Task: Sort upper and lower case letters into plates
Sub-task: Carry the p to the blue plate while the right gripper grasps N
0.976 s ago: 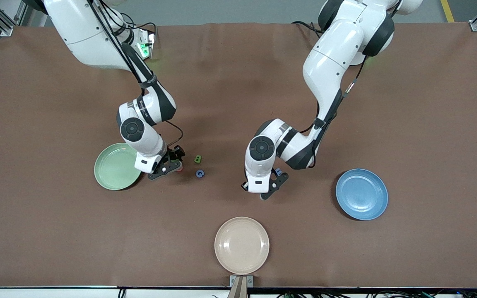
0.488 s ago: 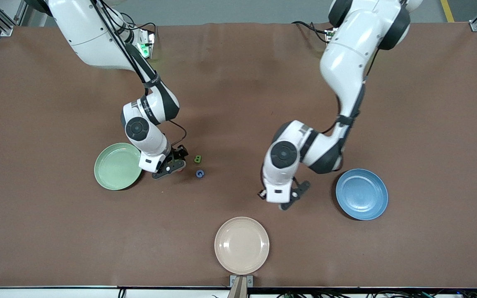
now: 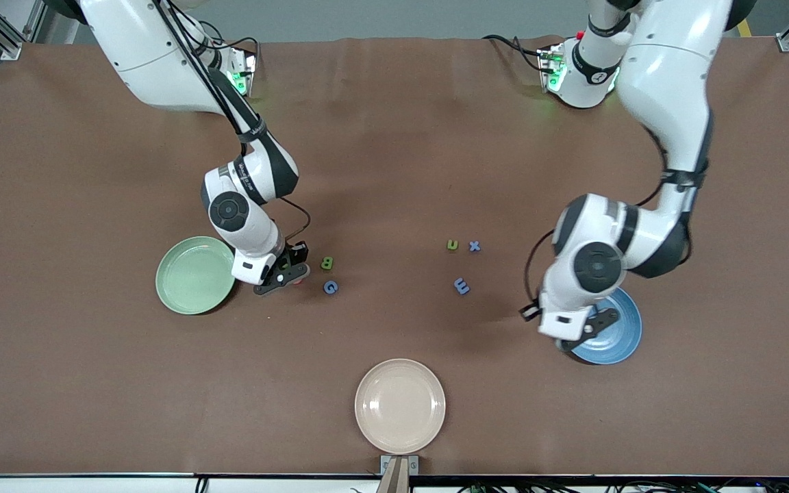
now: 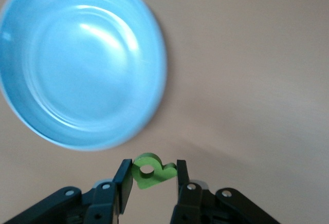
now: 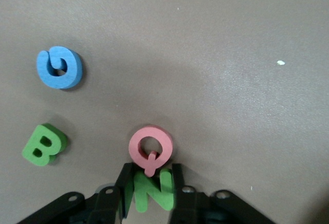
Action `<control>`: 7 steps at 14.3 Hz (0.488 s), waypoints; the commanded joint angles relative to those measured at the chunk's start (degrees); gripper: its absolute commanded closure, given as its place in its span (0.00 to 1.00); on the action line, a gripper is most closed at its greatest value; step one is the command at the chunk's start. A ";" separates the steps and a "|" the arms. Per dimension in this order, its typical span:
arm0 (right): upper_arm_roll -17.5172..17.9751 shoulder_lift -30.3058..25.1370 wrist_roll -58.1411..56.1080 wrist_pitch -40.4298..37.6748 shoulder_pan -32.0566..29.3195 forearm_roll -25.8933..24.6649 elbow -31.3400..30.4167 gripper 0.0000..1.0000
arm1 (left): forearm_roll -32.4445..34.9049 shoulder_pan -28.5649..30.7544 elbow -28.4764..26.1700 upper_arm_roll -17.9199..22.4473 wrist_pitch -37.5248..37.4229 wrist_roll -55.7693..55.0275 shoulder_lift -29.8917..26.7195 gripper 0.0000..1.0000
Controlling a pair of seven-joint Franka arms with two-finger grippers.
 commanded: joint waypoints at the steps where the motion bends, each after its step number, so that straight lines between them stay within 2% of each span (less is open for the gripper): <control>1: -0.57 -0.42 1.24 -2.47 -0.29 -0.98 -0.44 1.00 | 2.49 3.47 -9.42 -0.54 6.91 3.16 -2.92 0.91; 3: -0.83 -1.99 1.07 -6.94 -0.99 -0.98 0.70 1.00 | 3.99 6.10 -9.34 -0.54 7.72 4.83 -1.78 0.86; 4: -0.83 -2.70 0.72 -8.97 -1.78 -0.98 1.23 1.00 | 4.00 6.99 -9.08 -0.54 7.81 5.88 -1.34 0.80; 5: -0.83 -3.84 -1.81 -10.73 -3.00 -0.98 1.32 1.00 | 4.35 7.52 -9.08 -0.46 8.16 6.33 -0.90 0.47; 6: -0.92 -4.63 -5.49 -12.05 -4.84 -0.98 1.67 1.00 | 4.44 7.96 -9.43 -0.45 8.25 6.42 -1.16 0.00; 7: -0.83 -5.08 -8.83 -13.28 -7.12 -0.98 2.02 1.00 | 4.44 8.14 -9.43 -0.54 7.64 5.99 -1.51 0.00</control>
